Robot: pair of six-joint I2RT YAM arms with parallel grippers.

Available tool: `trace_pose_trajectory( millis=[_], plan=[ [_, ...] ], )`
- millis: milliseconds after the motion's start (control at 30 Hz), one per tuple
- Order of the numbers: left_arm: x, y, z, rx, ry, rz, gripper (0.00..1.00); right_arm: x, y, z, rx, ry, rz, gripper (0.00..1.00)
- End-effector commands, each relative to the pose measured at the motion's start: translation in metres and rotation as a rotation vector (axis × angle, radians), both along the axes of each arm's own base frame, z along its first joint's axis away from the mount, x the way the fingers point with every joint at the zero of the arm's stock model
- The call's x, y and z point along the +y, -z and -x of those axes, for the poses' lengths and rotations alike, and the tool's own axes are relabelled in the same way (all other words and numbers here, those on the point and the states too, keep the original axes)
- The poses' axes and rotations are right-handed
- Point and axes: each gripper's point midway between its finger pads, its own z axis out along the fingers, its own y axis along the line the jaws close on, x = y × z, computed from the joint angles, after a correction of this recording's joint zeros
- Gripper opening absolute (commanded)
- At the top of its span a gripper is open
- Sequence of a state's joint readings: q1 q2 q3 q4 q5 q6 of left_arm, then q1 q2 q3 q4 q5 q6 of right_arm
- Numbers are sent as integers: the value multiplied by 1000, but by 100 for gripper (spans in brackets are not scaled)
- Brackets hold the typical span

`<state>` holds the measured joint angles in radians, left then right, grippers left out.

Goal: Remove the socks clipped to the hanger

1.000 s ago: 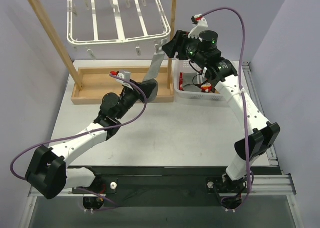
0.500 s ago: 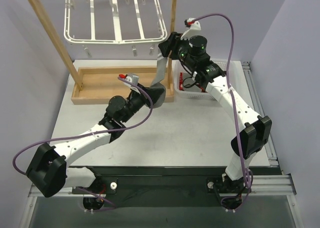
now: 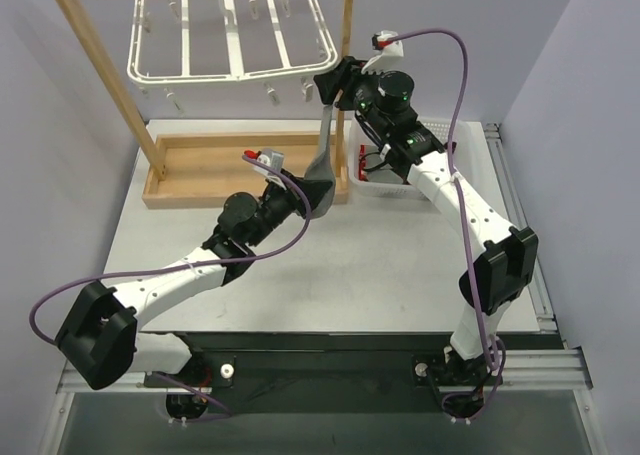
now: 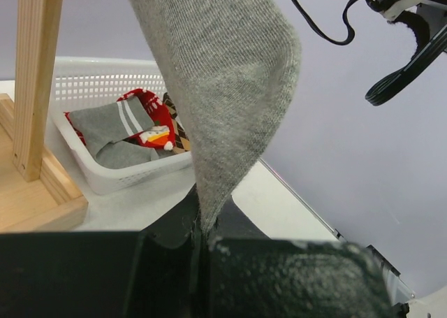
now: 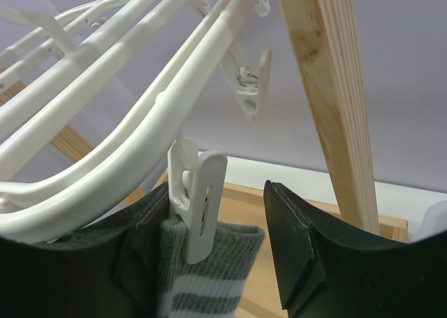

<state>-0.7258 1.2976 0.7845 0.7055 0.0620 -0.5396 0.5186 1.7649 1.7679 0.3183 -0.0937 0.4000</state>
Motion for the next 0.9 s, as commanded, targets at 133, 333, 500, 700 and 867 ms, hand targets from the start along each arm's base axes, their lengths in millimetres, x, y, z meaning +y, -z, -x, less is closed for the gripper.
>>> trace_pose_trajectory(
  millis=[133,333,500,700,867],
  plan=[
    [-12,-19,4,-27,29,37,0,-3,-30,-6,-100,53,-104,45],
    [-12,-10,3,-7,24,30,0,-4,-32,-2,-118,65,-96,40],
    [-13,-5,2,8,26,37,0,-5,-33,-1,-132,68,-94,11],
    [-12,0,3,22,24,38,0,0,-33,4,-117,33,-104,0],
    [-7,15,5,51,11,18,0,-3,-31,6,-88,14,-132,0]
  ],
)
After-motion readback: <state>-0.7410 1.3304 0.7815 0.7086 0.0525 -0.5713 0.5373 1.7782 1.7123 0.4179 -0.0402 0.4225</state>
